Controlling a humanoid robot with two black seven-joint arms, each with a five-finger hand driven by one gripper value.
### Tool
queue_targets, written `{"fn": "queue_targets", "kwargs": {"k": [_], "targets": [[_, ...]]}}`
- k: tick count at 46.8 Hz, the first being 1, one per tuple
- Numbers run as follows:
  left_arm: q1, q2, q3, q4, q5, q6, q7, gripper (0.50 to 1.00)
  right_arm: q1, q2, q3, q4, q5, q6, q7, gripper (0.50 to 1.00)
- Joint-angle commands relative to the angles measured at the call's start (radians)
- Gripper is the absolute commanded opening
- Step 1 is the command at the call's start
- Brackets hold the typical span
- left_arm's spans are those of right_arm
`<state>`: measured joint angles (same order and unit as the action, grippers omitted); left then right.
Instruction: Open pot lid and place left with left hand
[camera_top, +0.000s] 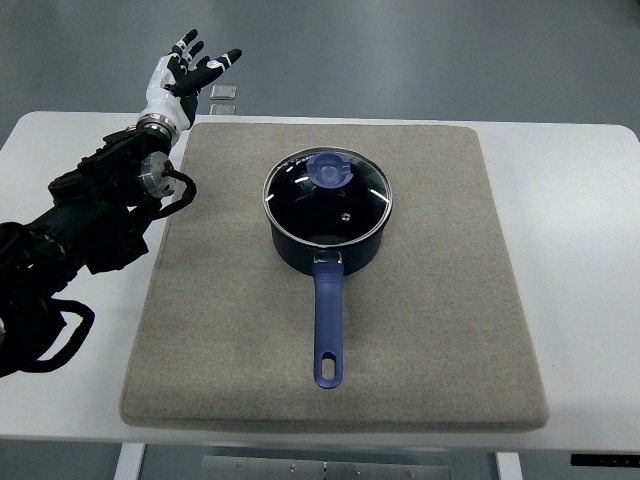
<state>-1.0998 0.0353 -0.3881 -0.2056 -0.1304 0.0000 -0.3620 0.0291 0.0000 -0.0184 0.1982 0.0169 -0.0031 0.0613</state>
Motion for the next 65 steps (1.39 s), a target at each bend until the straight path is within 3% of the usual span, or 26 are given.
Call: {"fn": "queue_targets", "kwargs": {"k": [1, 33, 42, 51, 65], "targets": [[0.000, 0.000, 0.001, 0.000, 0.002, 0.000, 0.000, 0.988, 0.000, 0.000, 0.000, 0.000, 0.000, 0.000, 0.000, 0.917], [0.002, 0.000, 0.000, -0.006, -0.009, -0.006, 0.000, 0.988, 0.002, 0.000, 0.000, 0.001, 0.000, 0.000, 0.000, 0.917], [0.003, 0.009, -0.003, 0.003, 0.000, -0.080, 0.000, 0.988, 0.002, 0.000, 0.000, 0.000, 0.000, 0.000, 0.000, 0.917], [0.003, 0.009, 0.000, 0.005, 0.000, -0.020, 0.000, 0.988, 0.000, 0.000, 0.000, 0.000, 0.000, 0.000, 0.000, 0.917], [0.003, 0.011, 0.005, 0.005, 0.002, -0.023, 0.000, 0.988, 0.000, 0.000, 0.000, 0.000, 0.000, 0.000, 0.000, 0.917]]}}
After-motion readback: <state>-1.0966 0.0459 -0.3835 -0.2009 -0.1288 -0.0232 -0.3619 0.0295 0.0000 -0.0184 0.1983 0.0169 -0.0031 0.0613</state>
